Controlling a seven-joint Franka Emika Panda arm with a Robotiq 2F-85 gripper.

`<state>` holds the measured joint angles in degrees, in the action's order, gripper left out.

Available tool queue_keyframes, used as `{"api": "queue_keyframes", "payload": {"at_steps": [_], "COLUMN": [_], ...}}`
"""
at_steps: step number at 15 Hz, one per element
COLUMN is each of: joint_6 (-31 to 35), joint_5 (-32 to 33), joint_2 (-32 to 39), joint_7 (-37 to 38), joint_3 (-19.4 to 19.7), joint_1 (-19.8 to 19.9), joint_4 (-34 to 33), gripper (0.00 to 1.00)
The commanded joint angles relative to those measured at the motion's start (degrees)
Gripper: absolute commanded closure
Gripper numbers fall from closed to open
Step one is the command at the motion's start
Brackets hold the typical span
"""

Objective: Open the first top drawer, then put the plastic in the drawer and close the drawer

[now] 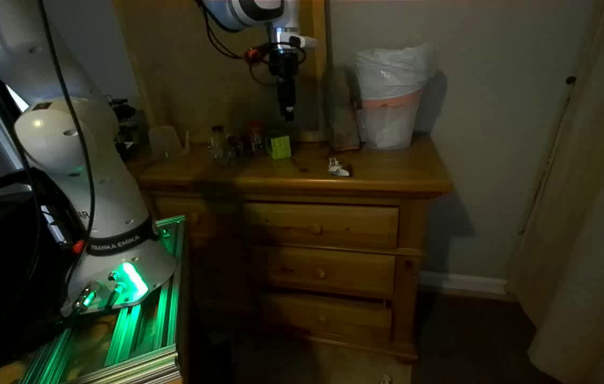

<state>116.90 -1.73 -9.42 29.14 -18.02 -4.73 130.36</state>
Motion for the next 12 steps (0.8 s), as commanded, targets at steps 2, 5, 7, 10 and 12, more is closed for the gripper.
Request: {"api": "queue_keyframes", "payload": {"at_steps": [2,5,7,10,12], "joint_6": [-0.09,-0.09,-0.09,2.38,3.77], "joint_5": [0.32,0.32,0.32,-0.34,0.85], "joint_2": [0.1,0.1,0.1,1.3,1.32], "joint_7": [0.23,0.23,0.23,0.52,-1.6], "joint_3": [1.66,1.66,1.66,3.98,6.2], "joint_1": [-1.71,-1.71,-1.71,0.25,0.91], "joint_4": [-0.06,-0.06,-0.06,2.2,4.24], "gripper": [0.0,0.0,0.0,0.0,0.0]}}
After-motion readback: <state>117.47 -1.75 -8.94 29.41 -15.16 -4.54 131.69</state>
